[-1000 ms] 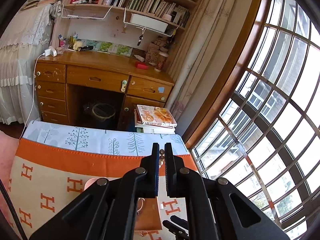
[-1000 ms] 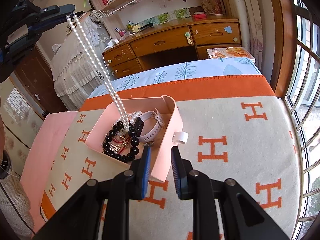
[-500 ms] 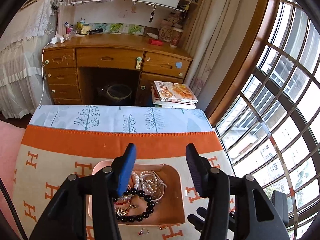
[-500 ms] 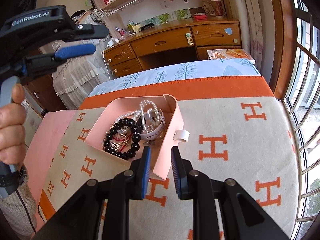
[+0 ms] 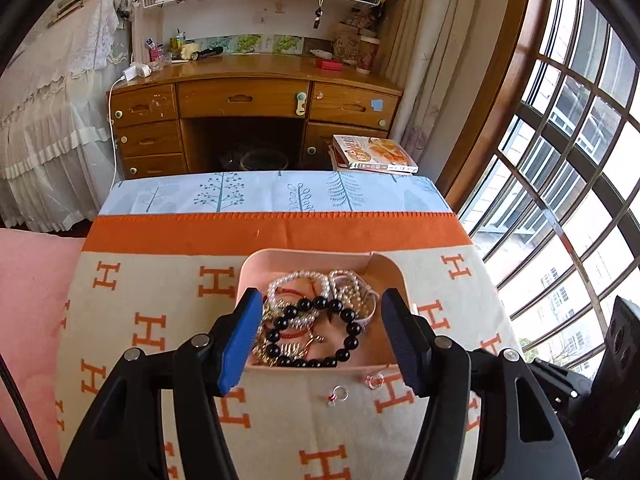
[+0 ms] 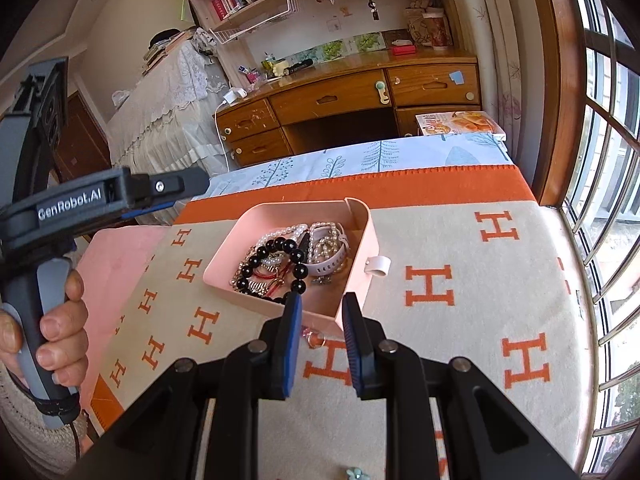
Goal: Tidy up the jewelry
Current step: 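Withdraw both open tools from the box toward the remaining brooches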
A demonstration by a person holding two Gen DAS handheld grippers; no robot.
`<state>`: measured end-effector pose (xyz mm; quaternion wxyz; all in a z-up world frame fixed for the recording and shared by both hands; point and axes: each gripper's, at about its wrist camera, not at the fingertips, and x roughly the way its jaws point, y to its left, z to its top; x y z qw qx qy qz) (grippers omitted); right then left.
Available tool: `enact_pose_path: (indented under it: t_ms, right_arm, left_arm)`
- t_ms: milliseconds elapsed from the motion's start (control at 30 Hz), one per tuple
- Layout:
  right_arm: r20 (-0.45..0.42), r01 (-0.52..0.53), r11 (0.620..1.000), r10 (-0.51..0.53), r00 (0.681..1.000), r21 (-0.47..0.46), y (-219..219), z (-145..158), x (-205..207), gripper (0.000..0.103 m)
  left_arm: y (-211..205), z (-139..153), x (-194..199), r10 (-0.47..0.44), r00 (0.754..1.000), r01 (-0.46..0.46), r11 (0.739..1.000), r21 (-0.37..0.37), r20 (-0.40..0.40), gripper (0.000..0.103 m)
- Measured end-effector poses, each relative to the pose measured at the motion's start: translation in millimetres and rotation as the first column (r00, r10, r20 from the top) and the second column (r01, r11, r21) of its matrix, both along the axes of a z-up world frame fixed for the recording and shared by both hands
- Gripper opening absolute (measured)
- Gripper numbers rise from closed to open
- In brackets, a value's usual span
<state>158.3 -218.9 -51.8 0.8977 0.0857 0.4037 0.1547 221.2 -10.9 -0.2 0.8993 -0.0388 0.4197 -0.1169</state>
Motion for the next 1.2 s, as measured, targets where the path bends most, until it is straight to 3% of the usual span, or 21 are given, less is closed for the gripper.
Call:
enact_pose_path:
  t_ms: [367,467,700,900,1100,1200]
  right_arm:
    - [-0.009,0.021,0.999,-0.022,1.000,-0.038,-15.3,5.9,-59.6,0.021]
    - [-0.023,0.041,0.999,-0.042,0.999,-0.034,-23.8,-1.3,-73.4,0.031]
    - [-0.043,0.072,0.997,-0.072,0.996,-0.021,-36.4,-24.7,-100.5,0.034]
    - [-0.054,0.040,0.997,-0.044,0.998,-0.068,-30.1,-52.0,-120.8,0.034]
    - [-0.088,0.027,0.995,-0.036,0.995,-0.099,-28.0,-76.3,-115.9,0.034]
    - [-0.107,0.022,0.996,-0.030,0.994,-0.081,-27.2,-82.9,-107.6,0.034]
  left_arm:
    - [32.5,-20.4,-83.7,0.006,1.000,-0.006,0.998,0.062,-0.007,0.079]
    - [28.8,-31.9,-103.9,-0.015,1.000,0.015,0.997,0.080,-0.008,0.084]
    - [2.6,-65.1,-138.1,-0.092,0.995,0.097,0.988,0.123,-0.040,0.084]
    - [-20.6,-101.7,-158.0,-0.177,0.980,0.188,0.973,0.131,-0.092,0.084]
    - [-33.4,-123.6,-167.1,-0.197,0.976,0.210,0.964,0.162,-0.090,0.084]
    - [-37.2,-130.4,-167.9,-0.208,0.974,0.221,0.960,0.174,-0.093,0.075]
